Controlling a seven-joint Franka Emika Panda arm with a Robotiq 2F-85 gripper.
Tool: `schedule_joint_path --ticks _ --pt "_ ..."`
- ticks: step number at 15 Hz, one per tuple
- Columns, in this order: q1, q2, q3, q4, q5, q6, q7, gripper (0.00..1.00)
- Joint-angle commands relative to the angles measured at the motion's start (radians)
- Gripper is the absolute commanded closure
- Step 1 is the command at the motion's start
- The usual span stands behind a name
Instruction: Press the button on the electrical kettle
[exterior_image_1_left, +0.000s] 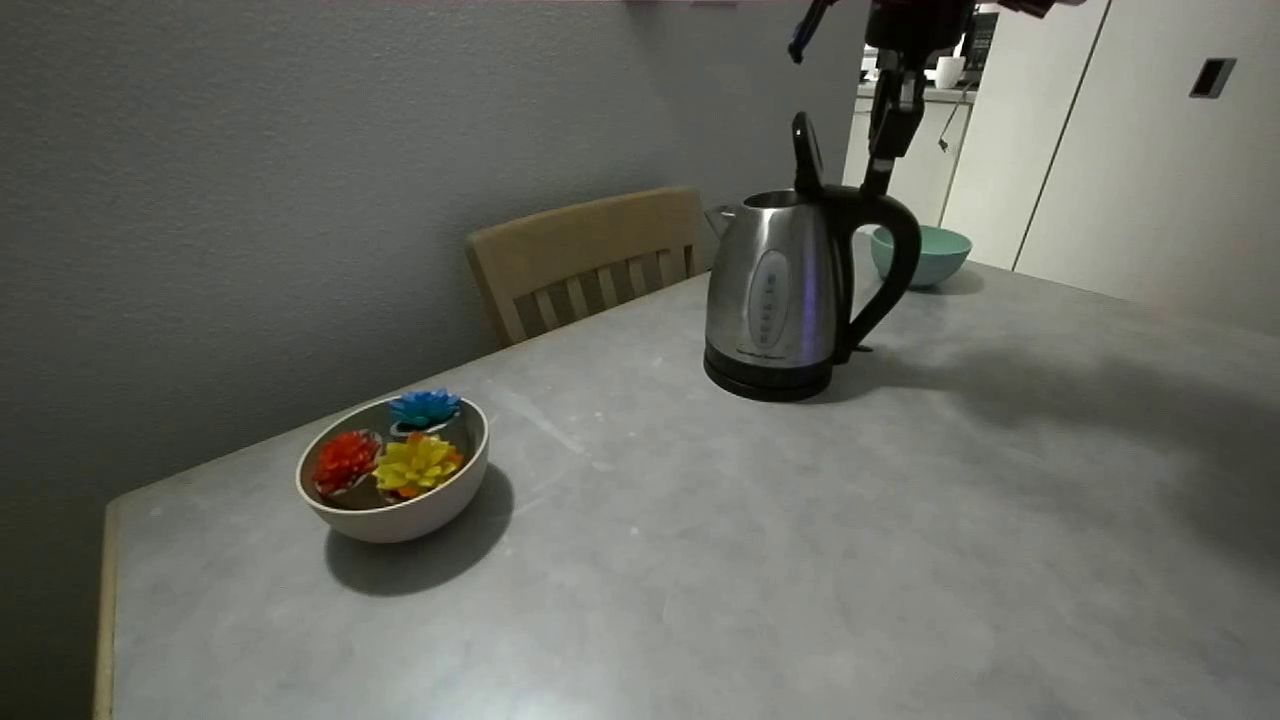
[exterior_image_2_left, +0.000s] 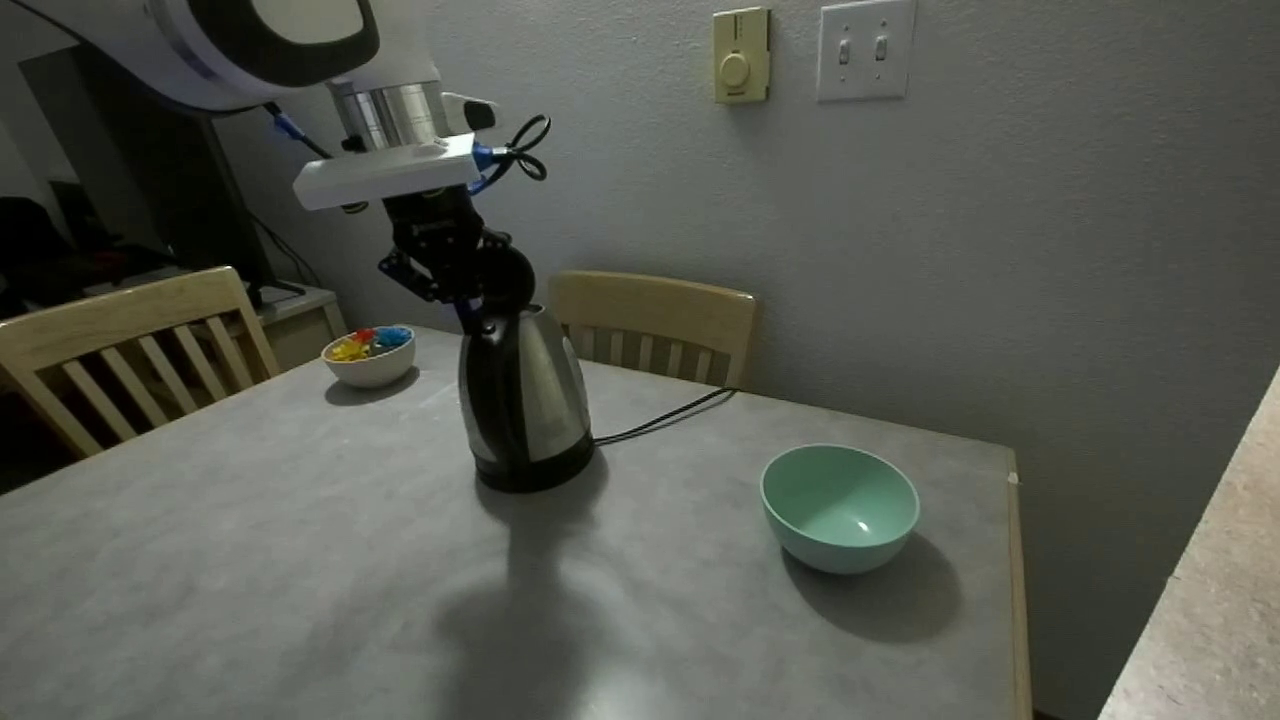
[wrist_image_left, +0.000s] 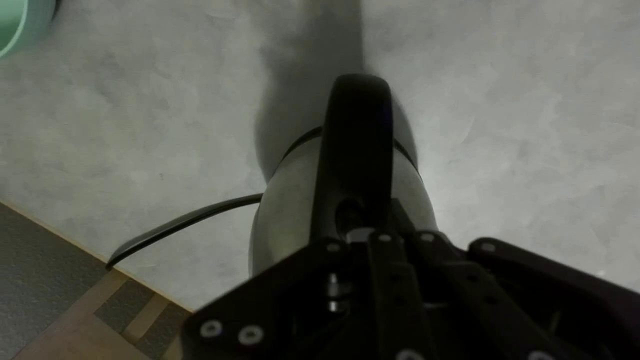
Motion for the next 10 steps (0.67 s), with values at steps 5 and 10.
schedule_joint_path --ticks 5,10 --pt "-0.035 -0.015 0.009 0.004 0.007 0.020 -0.013 1.00" --pt "-0.041 -0.016 0.009 0.020 0.013 0.021 -0.018 1.00"
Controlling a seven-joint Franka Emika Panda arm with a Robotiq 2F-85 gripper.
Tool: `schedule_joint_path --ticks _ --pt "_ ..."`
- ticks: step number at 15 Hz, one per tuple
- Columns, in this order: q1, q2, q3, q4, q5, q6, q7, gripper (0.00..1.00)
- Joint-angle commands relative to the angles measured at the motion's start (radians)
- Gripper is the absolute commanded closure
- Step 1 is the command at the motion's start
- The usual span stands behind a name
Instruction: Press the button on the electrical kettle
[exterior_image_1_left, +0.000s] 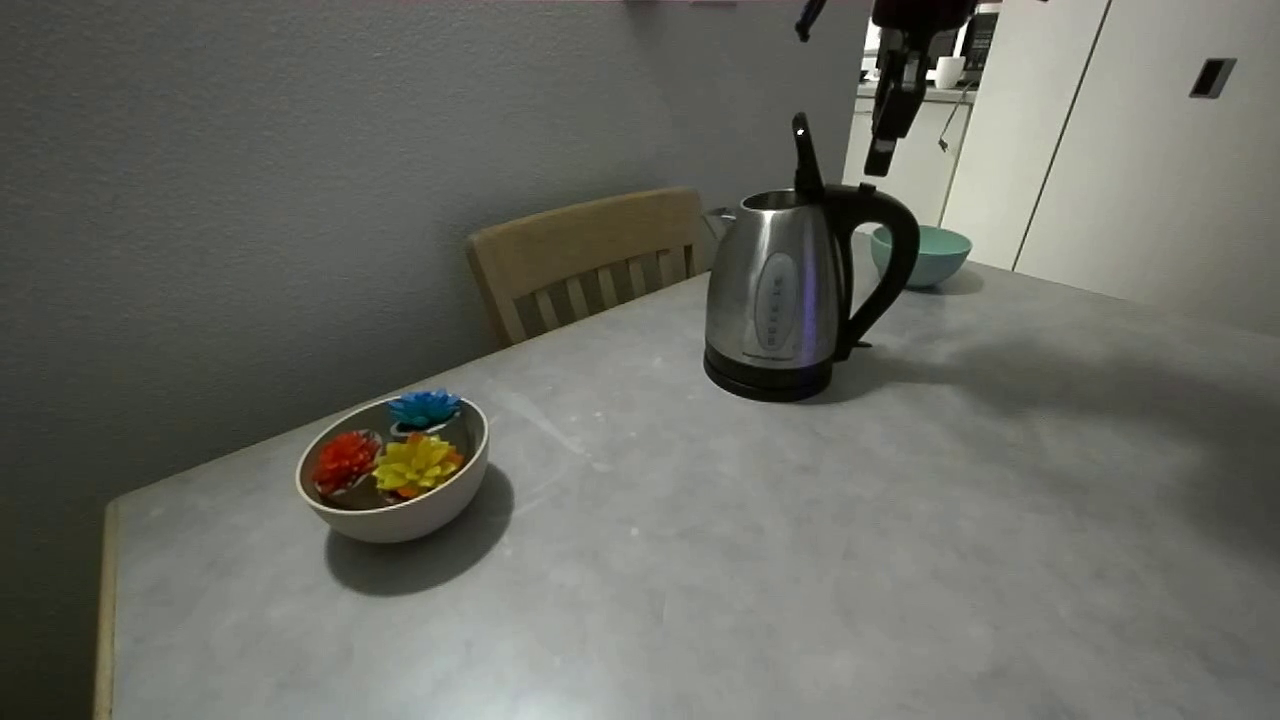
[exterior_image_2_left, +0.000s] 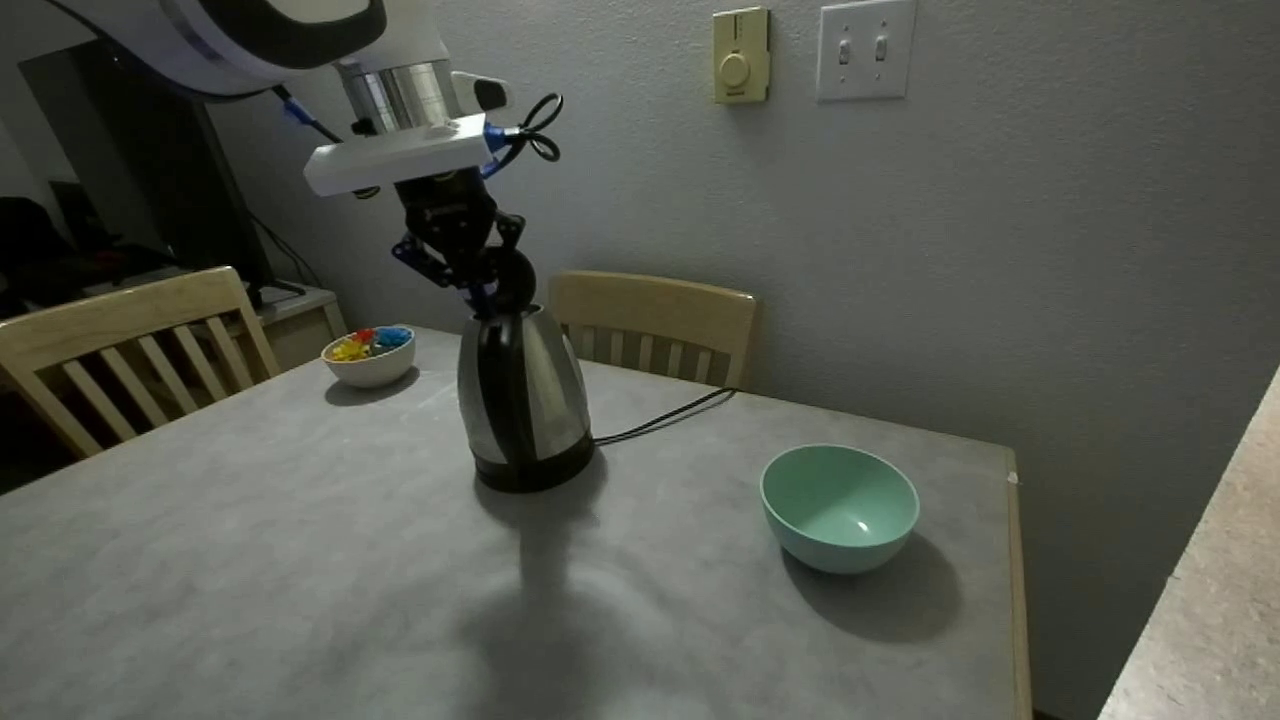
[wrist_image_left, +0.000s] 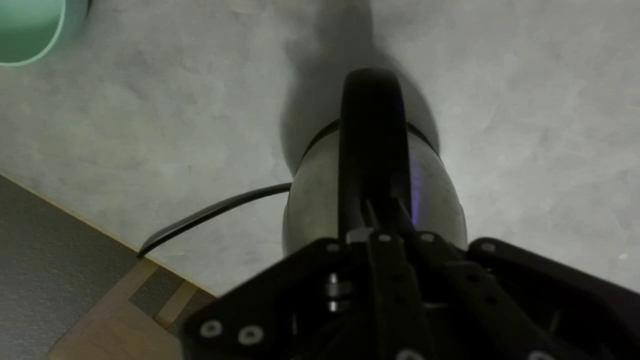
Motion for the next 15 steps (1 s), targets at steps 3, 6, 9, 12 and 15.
schedule_joint_path --ticks 3,6,9,12,15 --pt "-0.023 0.031 0.012 0.036 0.029 -0.009 -0.026 1.00" --pt "-0.027 0.088 0.020 0.057 0.057 -0.030 -0.039 1.00" --pt "-0.026 0.120 0.025 0.085 0.065 -0.048 -0.046 1.00" --pt "-0.024 0.126 0.026 0.099 0.064 -0.065 -0.051 1.00" --pt "-0.023 0.092 0.027 0.077 0.058 -0.049 -0.050 1.00"
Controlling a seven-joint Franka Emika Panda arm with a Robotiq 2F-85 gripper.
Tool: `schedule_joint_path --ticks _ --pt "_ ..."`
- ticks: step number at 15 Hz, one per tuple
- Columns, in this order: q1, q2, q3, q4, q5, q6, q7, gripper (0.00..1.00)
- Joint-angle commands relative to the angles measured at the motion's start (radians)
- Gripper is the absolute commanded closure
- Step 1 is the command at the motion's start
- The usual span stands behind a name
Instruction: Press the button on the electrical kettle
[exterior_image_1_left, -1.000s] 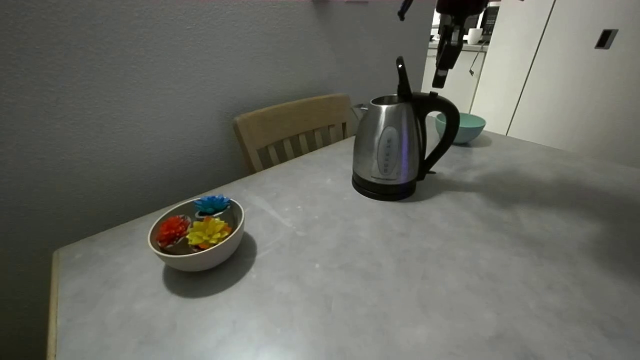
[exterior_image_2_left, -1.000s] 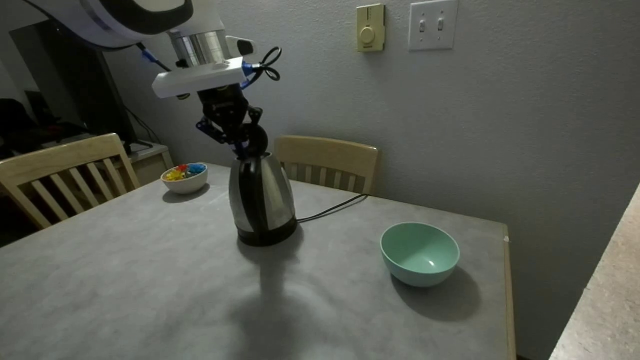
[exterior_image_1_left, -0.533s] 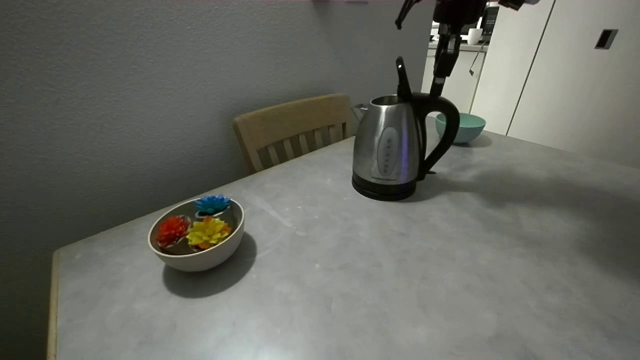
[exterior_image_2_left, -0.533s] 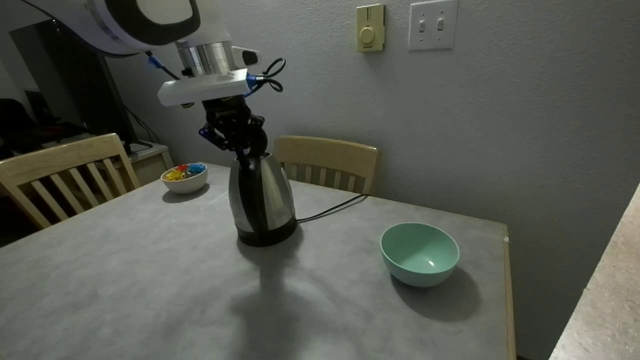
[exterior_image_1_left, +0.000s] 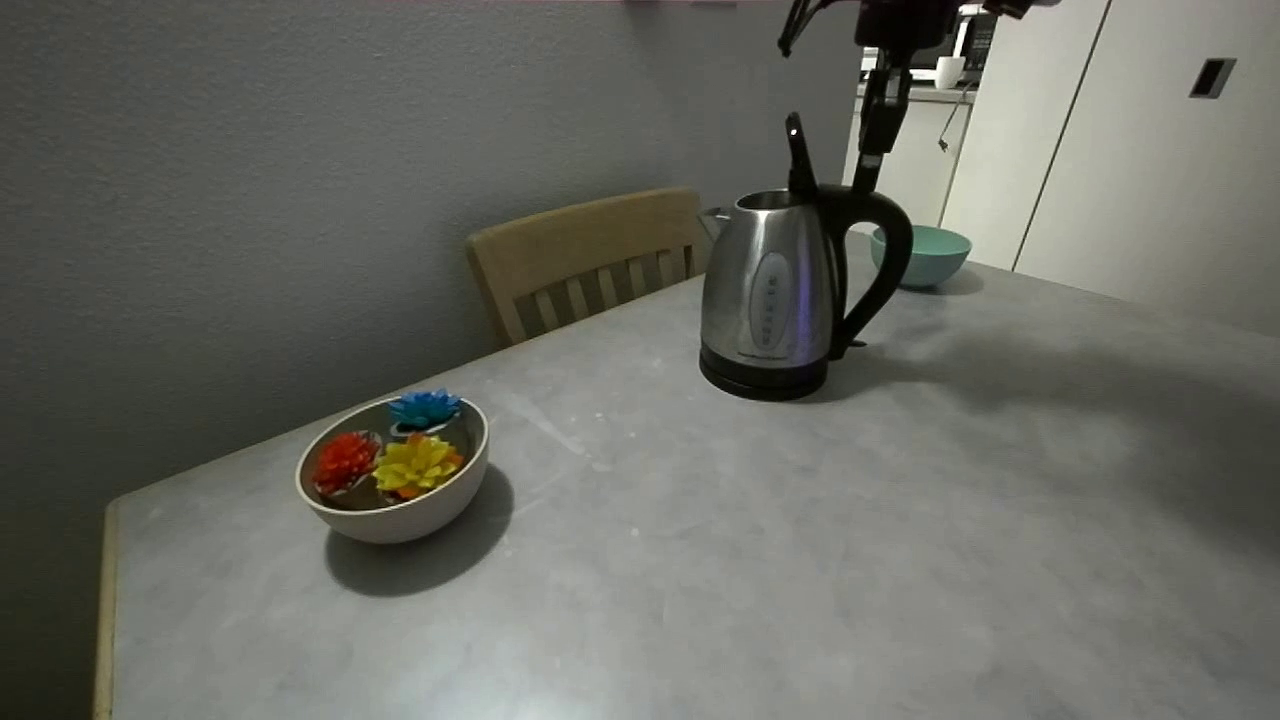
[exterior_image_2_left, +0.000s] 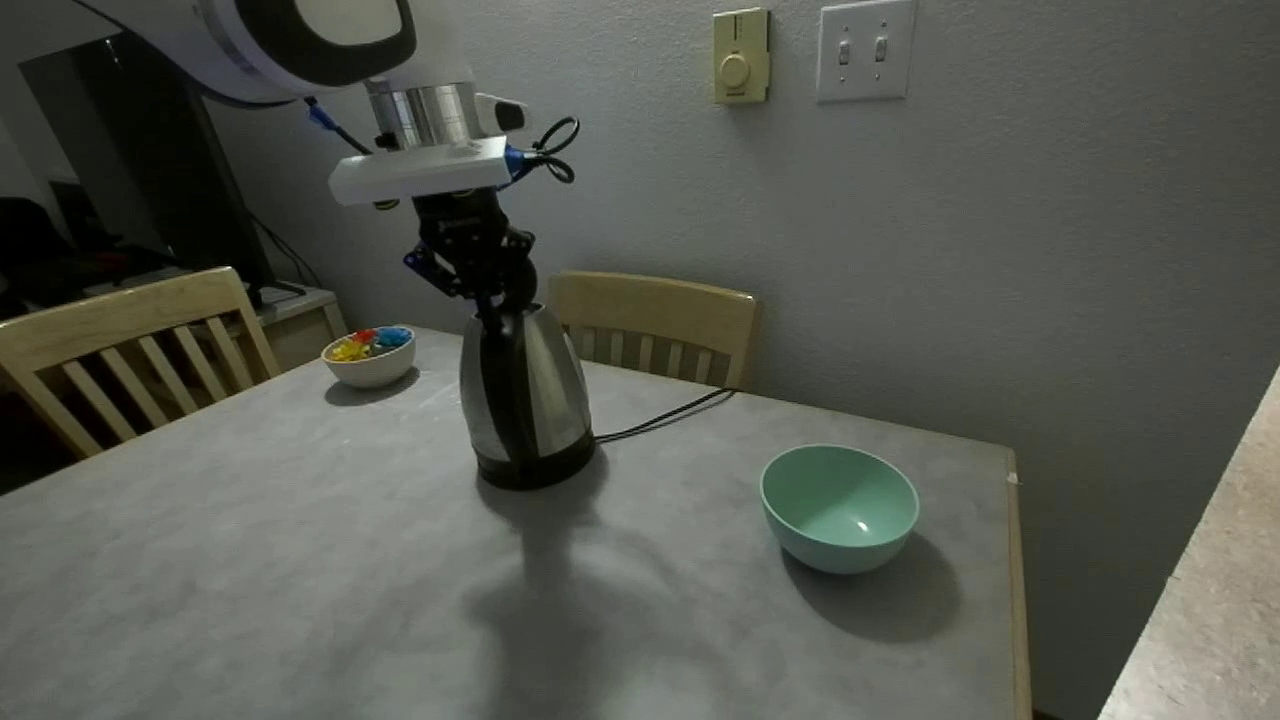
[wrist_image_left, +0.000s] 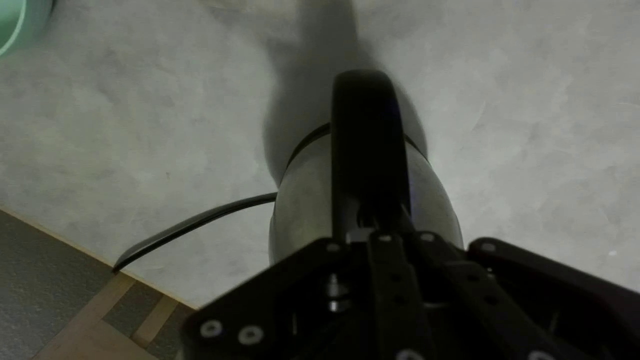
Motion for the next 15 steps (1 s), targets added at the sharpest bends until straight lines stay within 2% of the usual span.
schedule_joint_path --ticks 1,6,12,13,14,15 --pt "-0.017 0.000 0.022 -0.016 0.010 0.015 -0.026 1.00" --pt "-0.015 -0.100 0.012 -0.066 -0.009 -0.045 -0.023 1.00" --pt "-0.033 -0.144 -0.002 -0.023 0.009 -0.307 -0.186 1.00" --pt "-0.034 -0.148 -0.007 -0.016 0.001 -0.348 -0.217 0.97" --pt "-0.034 -0.152 -0.013 -0.011 -0.012 -0.386 -0.238 0.86" --pt "-0.034 -0.151 -0.018 -0.005 -0.024 -0.420 -0.263 0.72"
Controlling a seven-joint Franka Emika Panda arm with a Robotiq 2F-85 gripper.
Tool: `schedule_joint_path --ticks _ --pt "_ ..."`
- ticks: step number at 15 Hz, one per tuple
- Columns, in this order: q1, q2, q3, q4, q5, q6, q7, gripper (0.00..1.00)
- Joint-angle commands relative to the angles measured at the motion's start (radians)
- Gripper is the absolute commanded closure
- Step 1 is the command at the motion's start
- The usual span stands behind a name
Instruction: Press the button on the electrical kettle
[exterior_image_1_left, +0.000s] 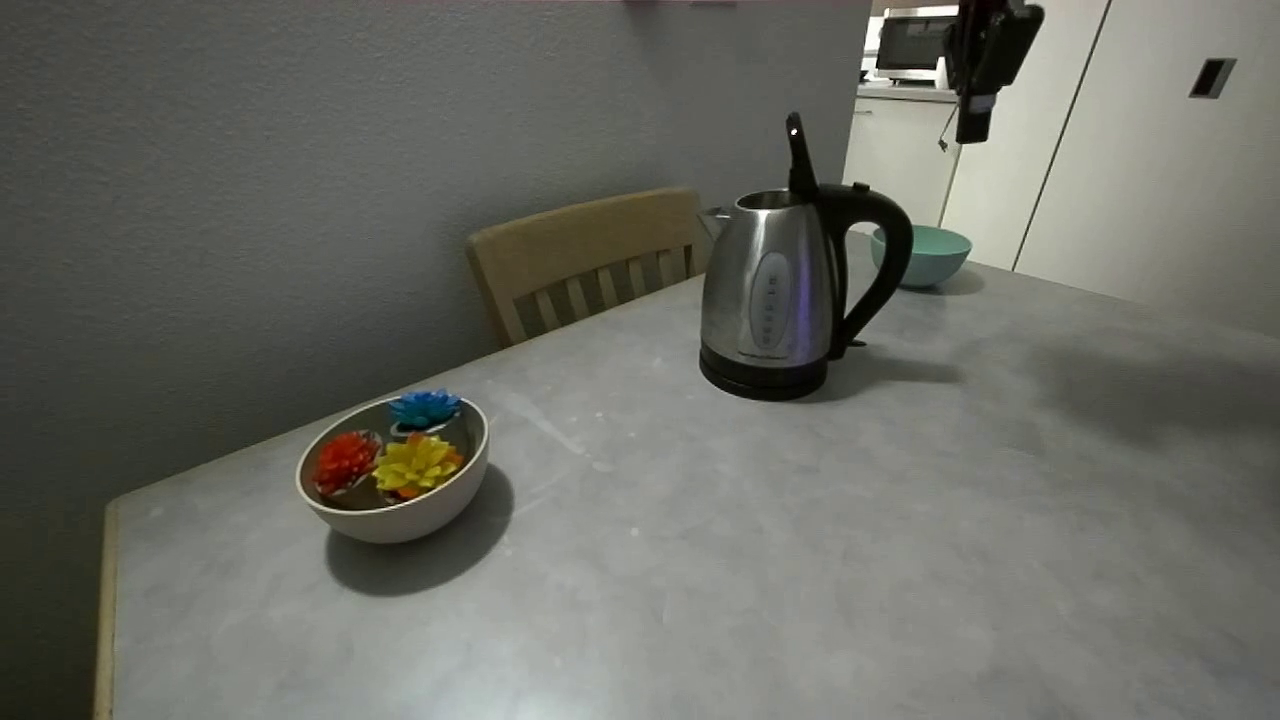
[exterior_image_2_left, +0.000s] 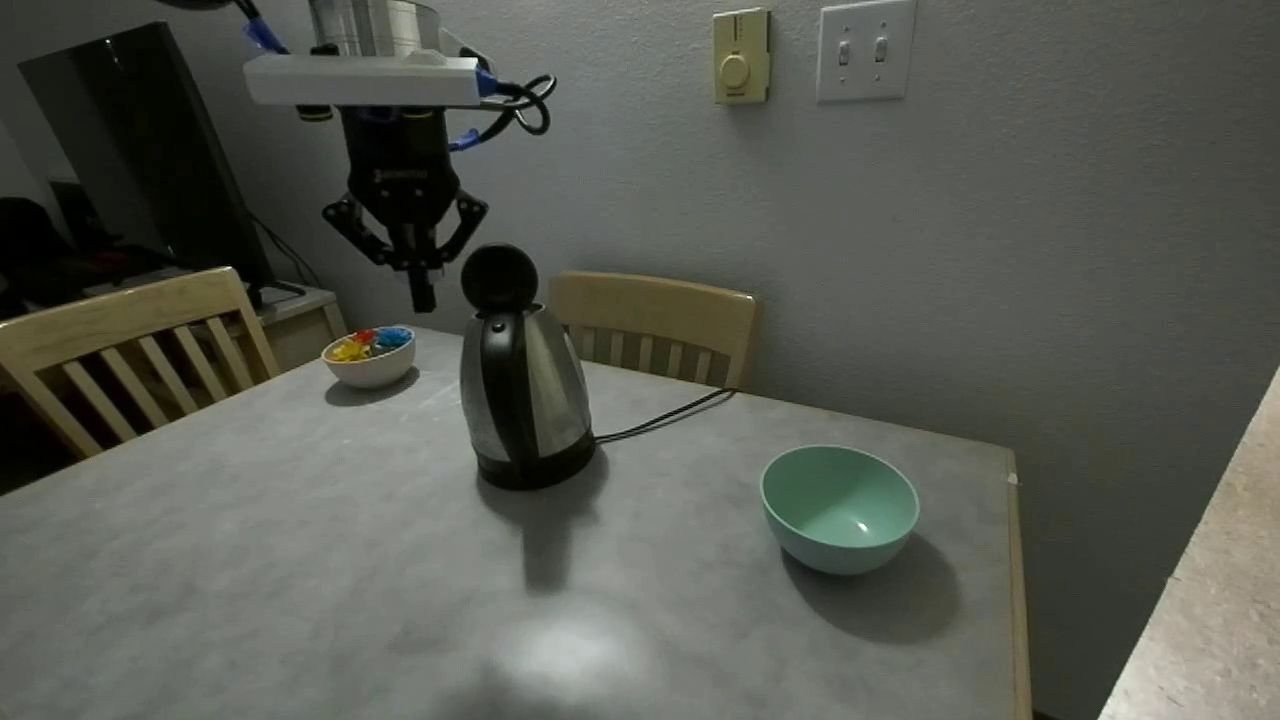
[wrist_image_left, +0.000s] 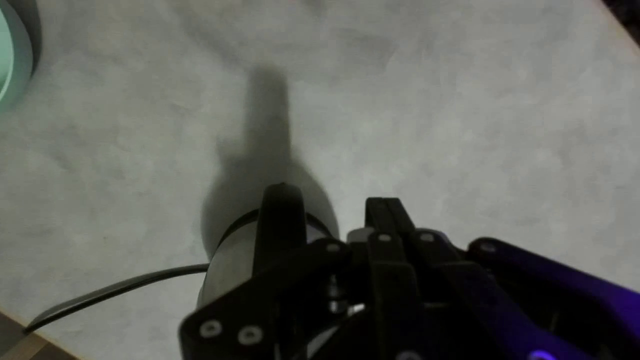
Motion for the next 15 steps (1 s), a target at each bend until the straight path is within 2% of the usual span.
schedule_joint_path --ticks 1,6,10,12,15 --pt "-0.013 -0.012 -0.013 0.017 -0.038 -0.125 -0.102 0.70" --pt "-0.009 -0.011 -0.026 0.030 -0.101 -0.205 -0.188 0.35" --pt "-0.011 -0.016 -0.023 0.025 -0.082 -0.206 -0.242 0.07" --pt "-0.013 -0.014 -0.022 0.030 -0.061 -0.214 -0.269 0.00" --pt "-0.016 -0.011 -0.022 0.044 -0.027 -0.235 -0.313 0.00"
